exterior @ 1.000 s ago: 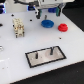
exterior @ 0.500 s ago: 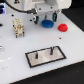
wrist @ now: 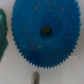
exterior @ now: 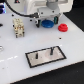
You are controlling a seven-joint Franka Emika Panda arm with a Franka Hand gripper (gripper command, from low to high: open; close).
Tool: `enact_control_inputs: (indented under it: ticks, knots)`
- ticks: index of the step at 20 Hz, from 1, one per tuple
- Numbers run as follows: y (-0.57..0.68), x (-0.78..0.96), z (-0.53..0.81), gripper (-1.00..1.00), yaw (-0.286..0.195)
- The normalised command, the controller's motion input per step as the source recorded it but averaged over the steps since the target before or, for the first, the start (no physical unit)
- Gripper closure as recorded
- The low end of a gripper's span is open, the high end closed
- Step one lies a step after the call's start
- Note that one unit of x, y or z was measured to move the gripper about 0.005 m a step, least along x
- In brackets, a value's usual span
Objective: Insert the blue gear onto the right peg, followed by the red gear
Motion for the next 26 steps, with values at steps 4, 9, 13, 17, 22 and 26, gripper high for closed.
enact_control_inputs:
  ticks: [4, 9, 13, 17, 22, 26]
  knots:
    - [0.03, -0.15, -0.08, 1.00, 0.000]
    - [0.01, 0.12, 0.26, 1.00, 0.000]
    - [-0.01, 0.34, 0.51, 1.00, 0.000]
    - [-0.07, 0.52, 0.55, 1.00, 0.000]
    - [-0.14, 0.69, 0.50, 1.00, 0.000]
    - [-0.14, 0.79, 0.48, 1.00, 0.000]
